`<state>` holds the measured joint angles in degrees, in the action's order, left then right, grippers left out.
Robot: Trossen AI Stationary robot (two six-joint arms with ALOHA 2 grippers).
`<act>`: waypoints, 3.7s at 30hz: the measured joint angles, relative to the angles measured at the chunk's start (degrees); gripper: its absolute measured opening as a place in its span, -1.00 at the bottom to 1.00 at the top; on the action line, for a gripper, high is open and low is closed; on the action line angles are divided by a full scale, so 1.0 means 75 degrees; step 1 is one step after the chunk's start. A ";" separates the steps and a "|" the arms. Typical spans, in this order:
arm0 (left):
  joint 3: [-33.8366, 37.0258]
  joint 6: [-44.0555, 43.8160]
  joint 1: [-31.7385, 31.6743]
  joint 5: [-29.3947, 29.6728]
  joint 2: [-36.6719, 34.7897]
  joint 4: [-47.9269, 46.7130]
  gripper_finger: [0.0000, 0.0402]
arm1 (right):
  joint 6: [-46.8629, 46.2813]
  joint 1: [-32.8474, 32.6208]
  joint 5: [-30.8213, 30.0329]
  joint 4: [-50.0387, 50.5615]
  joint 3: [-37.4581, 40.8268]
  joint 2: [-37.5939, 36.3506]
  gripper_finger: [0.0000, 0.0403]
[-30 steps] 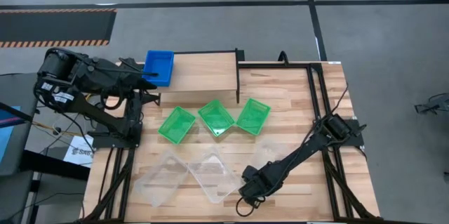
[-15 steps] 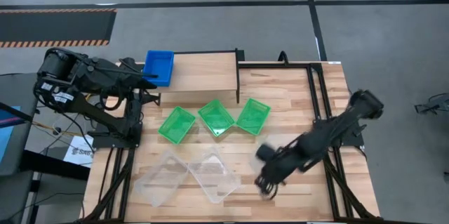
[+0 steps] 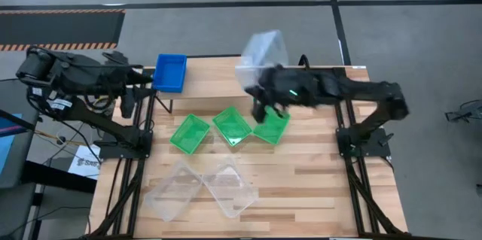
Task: Stack baskets on shelf by color
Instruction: Put the right transparent bin on the shelf
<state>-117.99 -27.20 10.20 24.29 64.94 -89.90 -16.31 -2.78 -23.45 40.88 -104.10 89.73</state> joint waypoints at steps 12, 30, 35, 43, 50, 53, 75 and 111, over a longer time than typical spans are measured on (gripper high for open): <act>0.0000 0.0180 0.0000 0.1006 -0.0369 0.0066 -0.12 | 0.3516 0.1713 0.1284 0.1519 -0.3354 0.3786 -1.00; 0.0000 -0.0686 0.0000 0.1884 -0.0360 0.0093 -0.12 | 0.4190 0.2246 0.2152 0.1747 -0.3954 0.4832 -0.98; 0.0000 -0.0848 0.0000 0.1939 -0.0360 0.0093 -0.12 | 0.4185 0.2226 0.2156 0.1983 -0.3937 0.5113 -0.97; 0.0000 -0.0868 0.0000 0.1946 -0.0360 0.0090 -0.12 | 0.4255 0.2191 0.2147 0.1841 -0.3954 0.5334 -0.97; 0.0000 -0.0868 0.0000 0.1999 -0.0363 0.0090 -0.12 | 0.4240 0.2238 0.2147 0.1779 -0.3954 0.5330 -0.90; 0.0000 -0.0866 0.0000 0.2039 -0.0363 0.0090 -0.12 | 0.4234 0.2273 0.2150 0.1784 -0.3954 0.5328 -0.77; 0.0000 -0.0691 0.0000 0.2052 -0.0360 0.0087 -0.12 | 0.4195 0.2404 0.2199 0.1093 -0.3953 0.4099 -0.04; -0.0003 -0.0484 0.0000 0.2370 -0.0512 0.0107 -0.12 | 0.2379 0.3834 0.2347 0.1465 -0.2147 0.3850 -0.21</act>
<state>-118.02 -30.83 10.20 42.06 61.10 -89.10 1.53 25.97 -5.86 51.87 -120.20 118.61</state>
